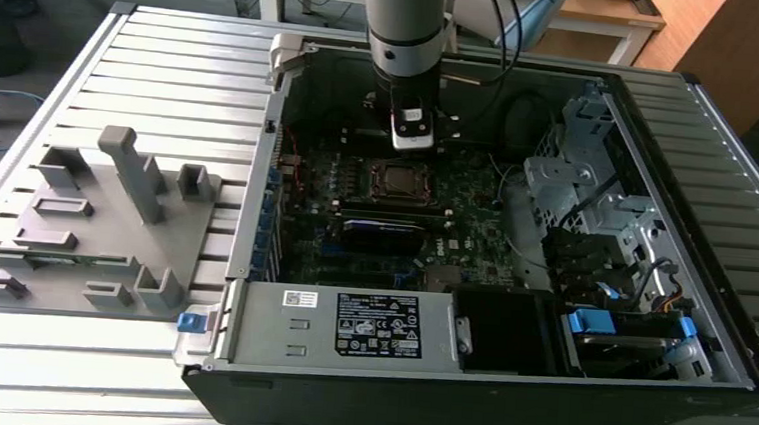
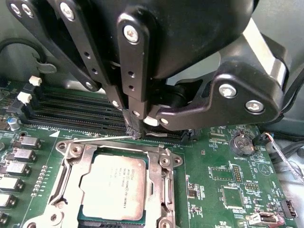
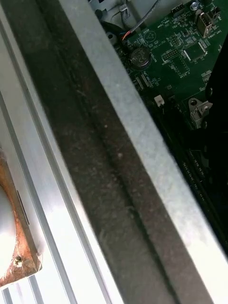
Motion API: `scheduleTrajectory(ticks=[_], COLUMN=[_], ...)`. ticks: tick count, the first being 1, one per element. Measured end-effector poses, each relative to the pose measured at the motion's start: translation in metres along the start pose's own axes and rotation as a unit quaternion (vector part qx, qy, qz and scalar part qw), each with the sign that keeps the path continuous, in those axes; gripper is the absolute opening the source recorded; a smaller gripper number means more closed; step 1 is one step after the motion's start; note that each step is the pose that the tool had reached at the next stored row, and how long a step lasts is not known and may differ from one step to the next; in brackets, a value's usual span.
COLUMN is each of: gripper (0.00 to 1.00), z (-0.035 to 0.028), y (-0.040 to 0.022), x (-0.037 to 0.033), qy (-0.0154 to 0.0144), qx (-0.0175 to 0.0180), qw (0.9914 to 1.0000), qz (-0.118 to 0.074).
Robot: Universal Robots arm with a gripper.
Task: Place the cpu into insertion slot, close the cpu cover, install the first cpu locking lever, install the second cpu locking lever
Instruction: 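Install the first cpu locking lever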
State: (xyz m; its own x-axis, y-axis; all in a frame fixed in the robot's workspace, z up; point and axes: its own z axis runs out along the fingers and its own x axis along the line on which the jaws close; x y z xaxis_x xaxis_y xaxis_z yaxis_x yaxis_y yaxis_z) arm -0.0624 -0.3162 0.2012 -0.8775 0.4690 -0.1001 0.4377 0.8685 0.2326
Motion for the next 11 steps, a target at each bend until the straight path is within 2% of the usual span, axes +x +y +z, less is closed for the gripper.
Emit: scheduleTrajectory(ticks=[11], gripper=[0.11], z=[0.0043], y=[-0.0033], x=[-0.0007], qy=[-0.0048], qx=[-0.0025], qw=[0.99999], qz=[-0.001])
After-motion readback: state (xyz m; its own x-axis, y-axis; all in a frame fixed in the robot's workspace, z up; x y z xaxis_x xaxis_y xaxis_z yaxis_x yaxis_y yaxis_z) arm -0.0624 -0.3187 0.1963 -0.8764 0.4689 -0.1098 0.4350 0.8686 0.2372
